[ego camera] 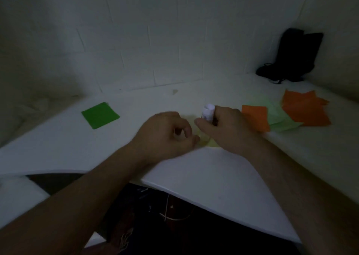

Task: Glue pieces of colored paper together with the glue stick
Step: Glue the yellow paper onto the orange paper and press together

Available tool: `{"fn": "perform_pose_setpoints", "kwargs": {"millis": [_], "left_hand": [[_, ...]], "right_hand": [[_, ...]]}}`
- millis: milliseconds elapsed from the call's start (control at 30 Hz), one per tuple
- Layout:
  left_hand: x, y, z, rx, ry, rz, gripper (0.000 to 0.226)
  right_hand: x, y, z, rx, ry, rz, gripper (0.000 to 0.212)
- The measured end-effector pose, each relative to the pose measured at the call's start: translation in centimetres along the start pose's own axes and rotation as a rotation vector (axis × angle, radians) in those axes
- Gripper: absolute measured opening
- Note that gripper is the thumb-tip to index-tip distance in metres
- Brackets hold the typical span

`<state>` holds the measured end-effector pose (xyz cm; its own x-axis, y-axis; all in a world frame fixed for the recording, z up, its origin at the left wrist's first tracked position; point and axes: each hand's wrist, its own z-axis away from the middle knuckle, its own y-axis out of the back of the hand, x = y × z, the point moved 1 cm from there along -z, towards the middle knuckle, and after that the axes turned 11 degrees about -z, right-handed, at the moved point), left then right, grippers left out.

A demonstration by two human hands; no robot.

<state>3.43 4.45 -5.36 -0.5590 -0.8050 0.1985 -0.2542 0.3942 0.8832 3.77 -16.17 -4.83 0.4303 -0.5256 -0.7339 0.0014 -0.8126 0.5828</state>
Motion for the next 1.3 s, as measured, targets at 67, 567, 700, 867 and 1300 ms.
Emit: {"fn": "perform_pose_setpoints", "kwargs": {"millis": [67,567,700,867,1300], "left_hand": [[0.4,0.1,1.3,-0.114,-0.133,-0.094,0.038],[0.1,-0.3,2.0,-0.206,-0.277,-0.187,0.052],[0.0,-0.3,2.1,-0.192,-0.281,-0.184,0.051],[-0.4,0.0,2.1,-0.118,-0.246,-0.058,0.038],[-2.0,0.5,-0.8,-0.093,0.027,0.352,0.017]], "right_hand": [[0.2,0.1,-0.2,-0.001,-0.031,-0.015,0.039],[-0.9,-0.6,-0.6,-0.061,0.002,-0.074,0.017],[-0.7,-0.9,-0.7,-0.036,-0.010,-0.166,0.019],[0.1,0.6,-0.9,0.244,-0.095,-0.439,0.026],[0.2,1.7,-0.7,0.364,-0.025,-0.255,0.043]]}}
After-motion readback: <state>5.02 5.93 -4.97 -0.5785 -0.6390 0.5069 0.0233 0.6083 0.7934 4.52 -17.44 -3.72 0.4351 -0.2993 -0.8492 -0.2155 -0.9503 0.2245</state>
